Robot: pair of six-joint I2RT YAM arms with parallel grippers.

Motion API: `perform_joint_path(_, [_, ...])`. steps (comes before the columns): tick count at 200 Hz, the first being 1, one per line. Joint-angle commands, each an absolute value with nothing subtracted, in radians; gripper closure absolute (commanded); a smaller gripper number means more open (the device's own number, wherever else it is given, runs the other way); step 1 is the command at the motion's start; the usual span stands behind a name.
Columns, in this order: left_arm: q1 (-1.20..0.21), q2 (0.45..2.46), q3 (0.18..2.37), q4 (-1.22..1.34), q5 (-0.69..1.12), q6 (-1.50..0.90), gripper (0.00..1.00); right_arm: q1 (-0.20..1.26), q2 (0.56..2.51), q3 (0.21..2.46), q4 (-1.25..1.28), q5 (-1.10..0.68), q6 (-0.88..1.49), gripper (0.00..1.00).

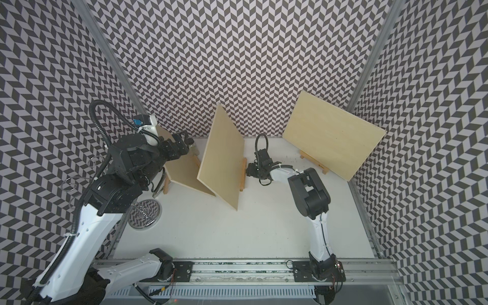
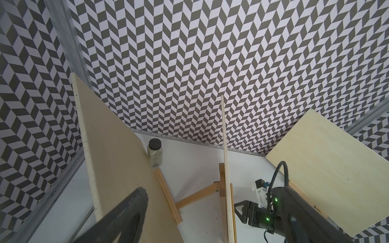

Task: Assemble the easel
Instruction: Move the easel to the center of the board.

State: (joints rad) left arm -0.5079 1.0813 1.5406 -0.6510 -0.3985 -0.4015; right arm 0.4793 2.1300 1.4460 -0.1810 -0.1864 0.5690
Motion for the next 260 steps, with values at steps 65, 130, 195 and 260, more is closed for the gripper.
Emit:
perform_joint_path(65, [-0.504,1.071,1.535,-0.634,-0.355,-0.360,0.04,0.571,2.222,1.577,-0.158,-0.308,0.521,0.35])
perform_joint_path(130, [-0.504,1.087,1.556,-0.660,-0.314,-0.367,0.03,0.616,2.172,1.504,-0.127,-0.264,0.500,0.34])
perform_joint_path(195, [-0.503,1.111,1.556,-0.656,-0.286,-0.370,0.01,0.562,2.079,1.411,-0.139,-0.213,0.483,0.33])
perform_joint_path(260, [-0.535,1.130,1.564,-0.585,-0.140,-0.218,0.01,0.457,1.767,1.210,-0.136,-0.115,0.454,0.31])
